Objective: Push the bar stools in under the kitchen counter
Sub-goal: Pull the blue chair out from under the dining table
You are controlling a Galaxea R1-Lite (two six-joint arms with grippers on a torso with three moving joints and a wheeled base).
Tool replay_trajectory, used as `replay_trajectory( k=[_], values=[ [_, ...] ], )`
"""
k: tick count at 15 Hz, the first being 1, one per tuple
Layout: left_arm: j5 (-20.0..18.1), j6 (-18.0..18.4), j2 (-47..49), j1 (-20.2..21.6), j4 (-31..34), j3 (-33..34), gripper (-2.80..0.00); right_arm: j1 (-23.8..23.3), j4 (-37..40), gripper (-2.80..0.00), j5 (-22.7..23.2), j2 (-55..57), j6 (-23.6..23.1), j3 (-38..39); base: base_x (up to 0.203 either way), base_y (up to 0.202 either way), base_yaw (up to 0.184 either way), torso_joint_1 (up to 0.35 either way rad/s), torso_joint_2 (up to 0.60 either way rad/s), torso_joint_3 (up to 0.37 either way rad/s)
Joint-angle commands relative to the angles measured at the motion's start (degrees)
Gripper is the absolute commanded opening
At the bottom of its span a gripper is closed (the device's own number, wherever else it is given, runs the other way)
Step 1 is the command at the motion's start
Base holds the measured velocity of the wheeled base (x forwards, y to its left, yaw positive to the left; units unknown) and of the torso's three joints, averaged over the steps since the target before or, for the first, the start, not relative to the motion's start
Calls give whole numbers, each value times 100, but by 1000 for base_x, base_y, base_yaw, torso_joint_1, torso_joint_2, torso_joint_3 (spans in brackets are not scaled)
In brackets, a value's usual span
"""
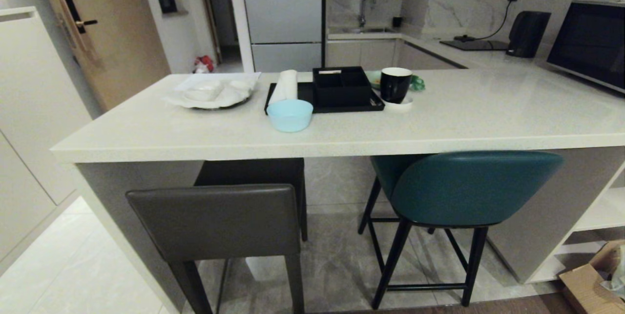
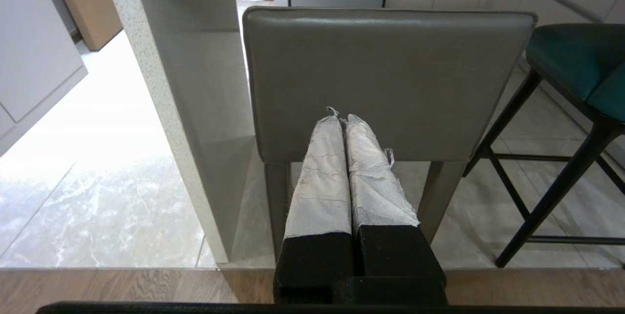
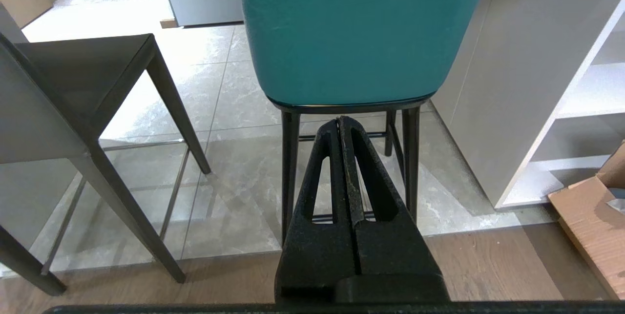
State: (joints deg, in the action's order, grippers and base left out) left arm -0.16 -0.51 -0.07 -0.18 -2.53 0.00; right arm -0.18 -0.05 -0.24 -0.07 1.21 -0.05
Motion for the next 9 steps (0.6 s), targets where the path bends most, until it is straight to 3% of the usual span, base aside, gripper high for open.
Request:
replay_trajectory(
  k=[1, 9],
  values=[
    [-2, -2, 7, 1, -2, 114, -280, 1, -4, -280, -2, 7, 2, -4, 0, 0, 0, 0, 0, 0],
    [-2, -10, 7, 1, -2, 114, -280, 1, -4, -280, -11, 7, 2, 5, 0, 0, 0, 0, 0, 0]
  ],
)
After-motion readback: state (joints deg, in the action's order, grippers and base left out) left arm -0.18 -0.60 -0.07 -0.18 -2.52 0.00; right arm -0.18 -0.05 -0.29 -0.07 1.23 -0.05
